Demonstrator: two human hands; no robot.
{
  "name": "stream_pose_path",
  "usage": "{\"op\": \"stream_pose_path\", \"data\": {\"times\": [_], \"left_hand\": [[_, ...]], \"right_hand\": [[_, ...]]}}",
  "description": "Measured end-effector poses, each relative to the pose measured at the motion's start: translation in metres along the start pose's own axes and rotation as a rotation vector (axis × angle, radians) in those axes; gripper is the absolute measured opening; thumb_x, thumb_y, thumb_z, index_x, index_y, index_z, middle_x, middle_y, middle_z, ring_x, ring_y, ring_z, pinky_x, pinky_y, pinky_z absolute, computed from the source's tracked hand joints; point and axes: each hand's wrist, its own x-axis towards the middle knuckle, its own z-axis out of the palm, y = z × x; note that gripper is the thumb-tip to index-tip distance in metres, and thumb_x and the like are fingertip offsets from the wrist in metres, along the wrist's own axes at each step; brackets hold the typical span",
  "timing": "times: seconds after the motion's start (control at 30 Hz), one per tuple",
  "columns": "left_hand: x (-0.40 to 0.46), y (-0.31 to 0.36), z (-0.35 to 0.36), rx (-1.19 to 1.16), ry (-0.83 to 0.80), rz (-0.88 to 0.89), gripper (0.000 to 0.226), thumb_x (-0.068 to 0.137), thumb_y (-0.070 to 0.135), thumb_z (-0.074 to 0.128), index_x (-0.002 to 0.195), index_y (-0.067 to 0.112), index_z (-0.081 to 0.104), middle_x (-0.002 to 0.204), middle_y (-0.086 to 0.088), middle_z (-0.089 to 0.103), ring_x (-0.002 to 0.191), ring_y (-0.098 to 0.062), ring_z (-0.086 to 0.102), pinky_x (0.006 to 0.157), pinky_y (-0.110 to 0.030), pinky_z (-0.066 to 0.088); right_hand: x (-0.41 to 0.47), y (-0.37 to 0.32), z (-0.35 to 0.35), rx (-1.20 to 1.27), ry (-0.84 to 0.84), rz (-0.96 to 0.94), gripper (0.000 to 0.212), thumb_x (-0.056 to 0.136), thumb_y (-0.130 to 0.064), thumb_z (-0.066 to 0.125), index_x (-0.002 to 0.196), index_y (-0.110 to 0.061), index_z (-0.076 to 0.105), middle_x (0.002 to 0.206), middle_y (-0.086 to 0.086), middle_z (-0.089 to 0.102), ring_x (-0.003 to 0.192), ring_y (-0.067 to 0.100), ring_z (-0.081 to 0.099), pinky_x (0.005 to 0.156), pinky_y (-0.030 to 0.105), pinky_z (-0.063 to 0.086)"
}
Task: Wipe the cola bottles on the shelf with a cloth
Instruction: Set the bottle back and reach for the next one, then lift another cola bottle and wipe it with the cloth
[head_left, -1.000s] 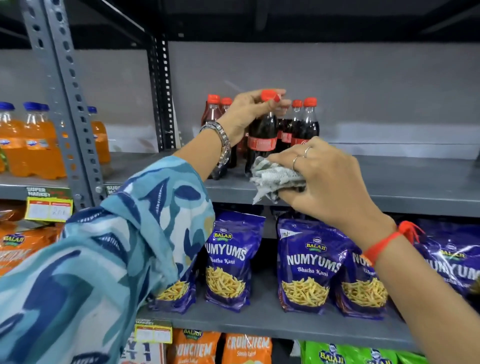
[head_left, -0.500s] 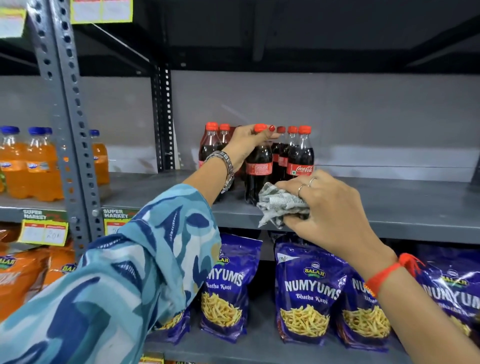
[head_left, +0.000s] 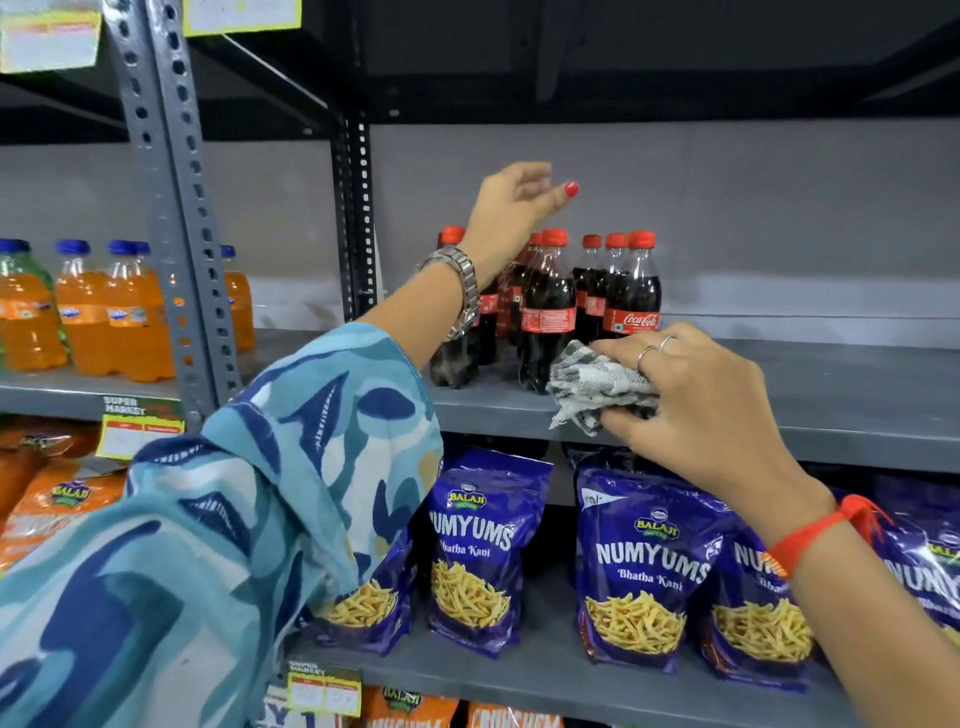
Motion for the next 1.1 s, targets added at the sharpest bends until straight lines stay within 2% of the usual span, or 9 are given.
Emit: {"op": "stream_pose_path", "data": {"times": [0.13,0.3,0.43,0.57,0.67,0.77,0.9,1.0,1.1], "left_hand": [[0.005,0.000,-0.014,0.010,0.016,0.029,0.037,0.085,0.016,0.061,0.119,0.003,0.056,0.119,-0.008,0.061,0.108,-0.011,0.055,0.077,-0.005,0.045],[0.002,-0.005,-0.035,0.045,0.132,0.143,0.029,0.081,0.010,0.065,0.109,0.004,0.063,0.106,-0.007,0.066,0.102,-0.016,0.061,0.095,-0.029,0.048],[-0.004,-0.022,-0.057,0.114,0.045,-0.049,0.040,0.083,0.015,0.063,0.121,0.006,0.054,0.123,-0.009,0.058,0.107,-0.019,0.057,0.095,-0.032,0.048],[-0.014,-0.036,-0.063,0.176,-0.098,-0.198,0.044,0.087,0.023,0.058,0.128,0.009,0.047,0.122,-0.002,0.054,0.108,-0.013,0.051,0.082,-0.013,0.043],[-0.018,-0.040,-0.067,0.132,-0.225,-0.310,0.036,0.092,0.022,0.050,0.122,0.004,0.053,0.117,-0.002,0.060,0.105,-0.009,0.049,0.091,-0.014,0.034],[-0.018,-0.046,-0.073,0.048,-0.211,-0.308,0.031,0.091,0.019,0.051,0.116,0.002,0.057,0.109,-0.006,0.068,0.109,-0.012,0.055,0.101,-0.024,0.030],[-0.024,-0.044,-0.079,-0.016,-0.148,-0.235,0.023,0.081,0.016,0.064,0.102,0.005,0.065,0.090,0.000,0.071,0.080,0.001,0.065,0.082,-0.020,0.045],[-0.030,-0.044,-0.084,-0.070,-0.070,-0.177,0.028,0.072,0.012,0.074,0.097,0.001,0.067,0.089,-0.009,0.071,0.081,-0.015,0.067,0.082,-0.026,0.052],[-0.035,-0.042,-0.086,-0.141,-0.041,-0.201,0.029,0.069,0.013,0.077,0.093,-0.001,0.068,0.084,-0.011,0.071,0.075,-0.017,0.067,0.078,-0.027,0.054]], "right_hand": [[-0.001,-0.005,0.003,0.021,-0.029,-0.005,0.044,0.062,-0.037,0.064,0.103,-0.023,0.069,0.089,-0.009,0.071,0.078,0.022,0.059,0.054,0.022,0.038],[0.000,-0.013,0.004,0.039,-0.034,-0.018,0.043,0.062,-0.037,0.063,0.103,-0.023,0.069,0.087,-0.009,0.070,0.077,0.022,0.060,0.052,0.022,0.039],[0.002,-0.020,0.004,0.059,-0.032,-0.016,0.044,0.061,-0.033,0.064,0.103,-0.023,0.070,0.088,-0.011,0.070,0.076,0.020,0.060,0.052,0.018,0.034],[0.006,-0.029,0.008,0.079,-0.024,-0.028,0.044,0.057,-0.030,0.064,0.100,-0.023,0.071,0.086,-0.011,0.070,0.072,0.020,0.060,0.052,0.010,0.025],[0.007,-0.034,0.010,0.090,-0.024,-0.045,0.045,0.055,-0.030,0.064,0.099,-0.023,0.071,0.084,-0.012,0.070,0.070,0.019,0.060,0.049,0.017,0.034],[0.009,-0.037,0.013,0.088,-0.010,-0.049,0.045,0.056,-0.031,0.064,0.099,-0.022,0.071,0.084,-0.012,0.070,0.070,0.019,0.060,0.049,0.019,0.038],[0.011,-0.039,0.020,0.093,0.051,-0.042,0.046,0.062,-0.033,0.064,0.106,-0.021,0.068,0.092,-0.010,0.070,0.079,0.017,0.059,0.058,0.017,0.035],[0.014,-0.041,0.025,0.137,0.115,0.002,0.048,0.069,-0.035,0.057,0.114,-0.019,0.063,0.097,-0.006,0.068,0.091,0.013,0.055,0.065,0.017,0.038],[0.021,-0.047,0.030,0.144,0.135,0.029,0.054,0.066,-0.024,0.066,0.119,-0.017,0.058,0.100,-0.002,0.067,0.098,0.013,0.050,0.067,0.018,0.037]]}}
